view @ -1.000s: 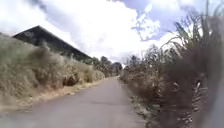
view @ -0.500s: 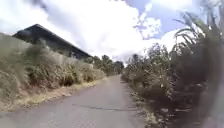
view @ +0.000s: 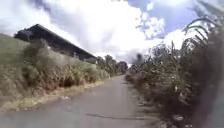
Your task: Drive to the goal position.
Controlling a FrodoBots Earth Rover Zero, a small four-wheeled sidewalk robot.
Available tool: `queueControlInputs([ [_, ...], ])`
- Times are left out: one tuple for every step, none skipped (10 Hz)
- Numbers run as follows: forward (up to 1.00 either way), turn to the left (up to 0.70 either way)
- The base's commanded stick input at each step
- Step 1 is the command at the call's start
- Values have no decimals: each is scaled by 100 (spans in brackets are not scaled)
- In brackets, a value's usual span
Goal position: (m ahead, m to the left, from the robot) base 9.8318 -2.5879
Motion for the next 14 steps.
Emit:
queueControlInputs([
  [70,14],
  [70,14],
  [70,6],
  [70,6],
  [70,0],
  [70,0],
  [70,0],
  [70,0],
  [70,0],
  [70,0],
  [70,0],
  [70,0],
  [70,0],
  [70,0],
])
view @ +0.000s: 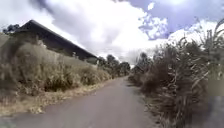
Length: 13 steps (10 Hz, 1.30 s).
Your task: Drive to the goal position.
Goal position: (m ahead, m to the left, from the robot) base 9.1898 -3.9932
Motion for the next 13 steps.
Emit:
queueControlInputs([
  [70,0],
  [70,0],
  [70,0],
  [70,0],
  [70,0],
  [70,0],
  [70,0],
  [70,-10],
  [70,-9],
  [70,-7],
  [70,-6],
  [70,-9],
  [70,-11],
])
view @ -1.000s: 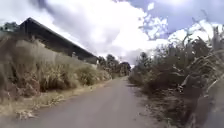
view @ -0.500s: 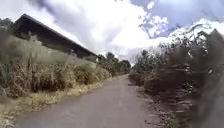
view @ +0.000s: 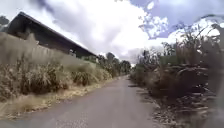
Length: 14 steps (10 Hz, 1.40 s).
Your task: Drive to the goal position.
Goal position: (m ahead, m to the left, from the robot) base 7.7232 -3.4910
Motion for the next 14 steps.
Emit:
queueControlInputs([
  [70,0],
  [70,0],
  [70,0],
  [70,0],
  [70,0],
  [70,0],
  [70,-1],
  [70,-2],
  [70,0],
  [70,0],
  [70,0],
  [70,-2],
  [70,-6],
  [70,0],
])
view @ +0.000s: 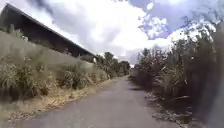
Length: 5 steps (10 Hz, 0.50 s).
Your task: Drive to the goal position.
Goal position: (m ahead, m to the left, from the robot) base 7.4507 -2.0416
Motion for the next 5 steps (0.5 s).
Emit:
queueControlInputs([
  [70,-4],
  [70,-8],
  [70,-3],
  [70,-2],
  [70,0],
])
